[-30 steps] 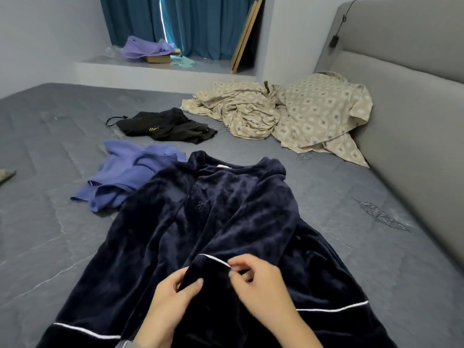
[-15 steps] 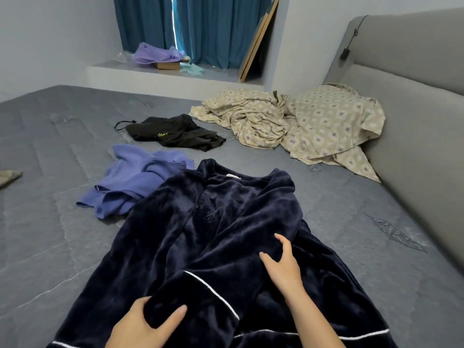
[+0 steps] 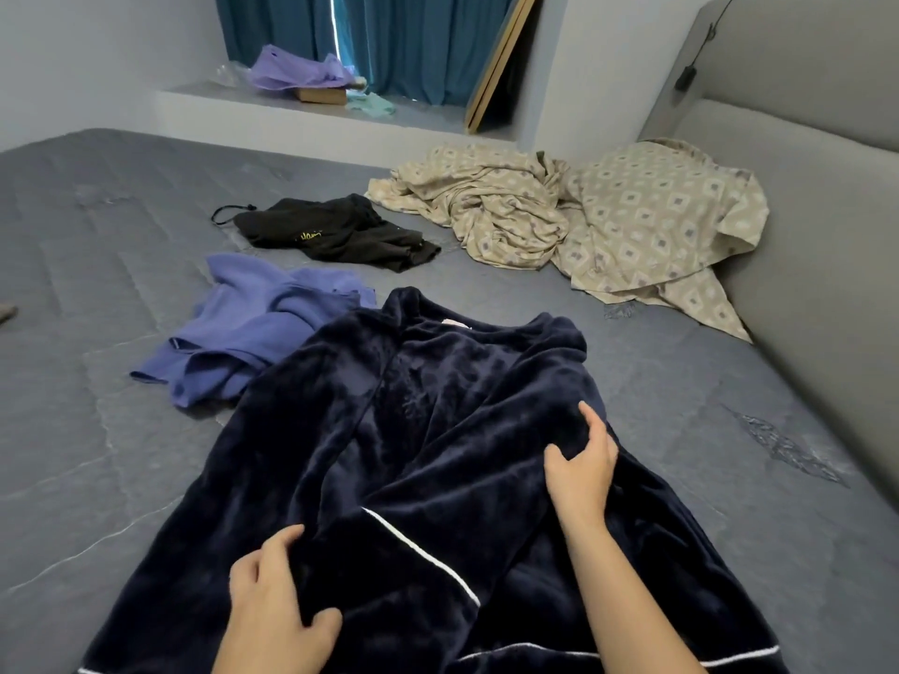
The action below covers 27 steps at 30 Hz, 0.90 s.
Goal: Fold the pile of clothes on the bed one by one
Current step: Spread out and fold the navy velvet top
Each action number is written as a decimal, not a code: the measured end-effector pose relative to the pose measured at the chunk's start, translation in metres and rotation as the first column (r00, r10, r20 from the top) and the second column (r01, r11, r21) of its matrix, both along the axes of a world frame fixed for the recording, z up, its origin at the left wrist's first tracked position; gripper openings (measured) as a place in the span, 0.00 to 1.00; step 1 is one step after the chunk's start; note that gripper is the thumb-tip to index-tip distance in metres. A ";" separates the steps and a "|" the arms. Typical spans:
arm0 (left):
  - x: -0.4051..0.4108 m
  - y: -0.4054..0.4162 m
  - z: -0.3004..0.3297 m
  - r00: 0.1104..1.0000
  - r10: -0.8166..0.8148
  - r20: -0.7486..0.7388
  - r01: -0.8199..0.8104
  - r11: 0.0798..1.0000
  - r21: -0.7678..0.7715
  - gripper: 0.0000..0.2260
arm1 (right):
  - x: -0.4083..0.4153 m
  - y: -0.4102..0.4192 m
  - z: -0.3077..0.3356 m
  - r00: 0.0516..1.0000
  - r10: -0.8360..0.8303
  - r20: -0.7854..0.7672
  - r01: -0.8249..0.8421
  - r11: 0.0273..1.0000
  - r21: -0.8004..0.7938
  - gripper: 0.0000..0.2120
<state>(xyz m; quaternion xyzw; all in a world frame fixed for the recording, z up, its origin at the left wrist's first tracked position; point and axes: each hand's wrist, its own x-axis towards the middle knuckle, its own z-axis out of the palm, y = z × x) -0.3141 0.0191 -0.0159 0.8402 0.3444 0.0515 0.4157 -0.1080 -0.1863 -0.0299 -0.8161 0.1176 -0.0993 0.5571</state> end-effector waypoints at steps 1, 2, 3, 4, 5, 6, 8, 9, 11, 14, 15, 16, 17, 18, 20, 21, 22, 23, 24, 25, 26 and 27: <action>-0.002 -0.004 0.000 0.998 -0.018 -0.056 0.024 0.993 0.116 0.36 | -0.002 0.003 0.000 0.998 -0.026 0.051 0.038 0.968 -0.250 0.31; -0.003 -0.007 -0.001 0.997 -0.056 -0.052 0.068 0.962 0.264 0.36 | -0.005 0.007 -0.001 0.992 -0.007 0.129 0.068 0.878 -0.474 0.32; -0.003 -0.009 -0.002 0.990 -0.137 -0.021 0.134 0.915 0.380 0.34 | -0.008 0.014 0.000 0.978 0.075 0.197 0.063 0.787 -0.614 0.34; -0.002 -0.011 -0.002 0.971 -0.238 0.013 0.204 0.855 0.477 0.31 | -0.012 0.022 0.002 0.957 0.189 0.219 0.014 0.725 -0.689 0.36; -0.002 -0.015 -0.003 0.944 -0.328 0.022 0.264 0.796 0.545 0.29 | -0.015 0.030 0.004 0.934 0.303 0.189 -0.070 0.673 -0.736 0.37; -0.002 -0.019 -0.005 0.921 -0.388 -0.016 0.327 0.753 0.570 0.30 | -0.019 0.037 0.004 0.910 0.402 0.105 -0.182 0.614 -0.768 0.37; -0.003 -0.025 -0.014 0.868 -0.470 -0.159 0.481 0.721 0.498 0.39 | -0.027 0.047 -0.006 0.835 0.523 -0.168 -0.427 0.425 -0.798 0.38; -0.005 -0.028 -0.023 0.856 -0.467 -0.221 0.513 0.717 0.471 0.44 | -0.032 0.048 -0.014 0.790 0.531 -0.307 -0.524 0.325 -0.787 0.40; -0.012 -0.032 -0.045 0.815 -0.476 -0.332 0.578 0.706 0.409 0.48 | -0.038 0.049 -0.028 0.744 0.501 -0.443 -0.606 0.224 -0.764 0.44; -0.011 -0.027 -0.029 0.768 -0.555 -0.320 0.639 0.704 0.310 0.39 | -0.042 0.051 -0.031 0.802 0.453 -0.390 -0.546 0.288 -0.787 0.44; -0.004 -0.024 -0.020 0.821 -0.532 -0.205 0.570 0.755 0.323 0.34 | -0.044 0.051 -0.030 0.804 0.449 -0.390 -0.545 0.293 -0.786 0.43; -0.001 -0.016 -0.014 0.867 -0.494 -0.057 0.490 0.828 0.272 0.31 | -0.047 0.052 -0.028 0.796 0.450 -0.405 -0.556 0.279 -0.783 0.42; 0.000 -0.007 -0.009 0.914 -0.403 0.040 0.388 0.901 0.196 0.28 | -0.050 0.052 -0.026 0.780 0.454 -0.431 -0.578 0.259 -0.774 0.43; -0.002 0.005 -0.007 0.961 -0.260 0.094 0.237 0.951 0.200 0.26 | -0.054 0.053 -0.023 0.758 0.457 -0.466 -0.611 0.246 -0.752 0.45; -0.015 0.038 -0.011 0.999 0.042 -0.002 -0.039 0.941 0.337 0.29 | -0.066 0.052 -0.012 0.705 0.468 -0.533 -0.684 0.250 -0.685 0.49; -0.024 0.054 -0.012 0.965 0.190 -0.181 -0.114 0.926 0.361 0.34 | -0.074 0.051 -0.005 0.680 0.480 -0.555 -0.714 0.258 -0.651 0.51; -0.034 0.068 -0.014 0.888 0.294 -0.354 -0.168 0.923 0.346 0.39 | -0.084 0.050 0.001 0.649 0.500 -0.573 -0.743 0.255 -0.619 0.53; -0.044 0.078 -0.017 0.816 0.329 -0.475 -0.200 0.932 0.301 0.43 | -0.096 0.048 0.007 0.614 0.519 -0.594 -0.772 0.241 -0.588 0.55; -0.054 0.080 -0.016 0.781 0.326 -0.533 -0.226 0.943 0.246 0.45 | -0.107 0.047 0.011 0.580 0.533 -0.616 -0.797 0.213 -0.566 0.57; -0.063 0.081 -0.016 0.783 0.325 -0.530 -0.255 0.945 0.203 0.44 | -0.118 0.045 0.014 0.559 0.546 -0.623 -0.808 0.192 -0.557 0.58; -0.072 0.082 -0.018 0.806 0.305 -0.507 -0.281 0.951 0.126 0.40 | -0.127 0.044 0.015 0.547 0.556 -0.626 -0.814 0.179 -0.552 0.57; -0.081 0.081 -0.014 0.852 0.249 -0.461 -0.289 0.957 -0.017 0.36 | -0.134 0.041 0.015 0.550 0.576 -0.605 -0.810 0.192 -0.554 0.51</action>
